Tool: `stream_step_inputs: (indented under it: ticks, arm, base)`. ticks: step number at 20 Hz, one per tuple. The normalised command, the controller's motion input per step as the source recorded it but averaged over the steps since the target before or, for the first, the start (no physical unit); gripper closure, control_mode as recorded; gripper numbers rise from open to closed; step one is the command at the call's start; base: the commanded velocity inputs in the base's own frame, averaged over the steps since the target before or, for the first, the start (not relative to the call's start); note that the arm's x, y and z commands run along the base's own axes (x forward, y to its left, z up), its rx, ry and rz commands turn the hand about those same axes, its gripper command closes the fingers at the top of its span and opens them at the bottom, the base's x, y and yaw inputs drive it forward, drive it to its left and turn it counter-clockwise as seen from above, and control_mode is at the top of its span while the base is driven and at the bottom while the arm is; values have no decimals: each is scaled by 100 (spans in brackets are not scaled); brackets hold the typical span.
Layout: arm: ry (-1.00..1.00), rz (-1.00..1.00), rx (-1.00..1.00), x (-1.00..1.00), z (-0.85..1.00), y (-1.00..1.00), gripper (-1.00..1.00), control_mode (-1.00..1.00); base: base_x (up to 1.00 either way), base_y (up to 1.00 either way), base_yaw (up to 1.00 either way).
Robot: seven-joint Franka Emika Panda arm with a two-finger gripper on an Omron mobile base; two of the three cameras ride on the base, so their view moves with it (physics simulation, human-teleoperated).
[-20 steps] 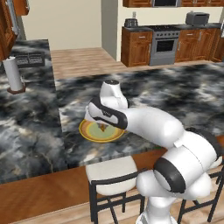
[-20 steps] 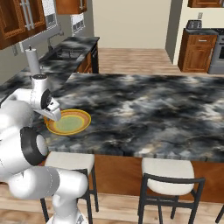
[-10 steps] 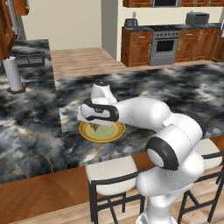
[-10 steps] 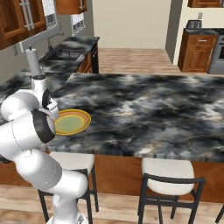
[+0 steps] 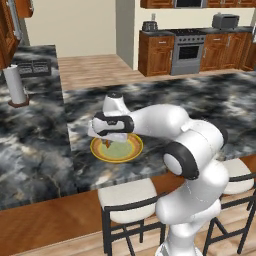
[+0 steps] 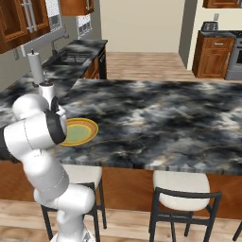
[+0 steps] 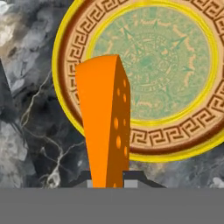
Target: Take the cheese, steak, and cucumber from the fridge and place them on the plate on the dining counter to create an appetizer plate.
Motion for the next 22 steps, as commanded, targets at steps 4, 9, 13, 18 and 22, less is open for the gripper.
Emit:
stream_step_inputs:
  ticks: [4,9,13,18,22]
  arm:
    - [0,0,0,41,-35,0,100,-100]
    - [0,0,0,44,-41,0,100,-100]
    - [0,0,0,47,-35,1,100,-100]
    - [0,0,0,56,-32,6,100,-100]
    - [0,0,-1,55,-35,10,100,-100]
  base:
    - [0,0,0]
    - [0,0,0]
    - [0,0,0]
    - [0,0,0]
    - [0,0,0]
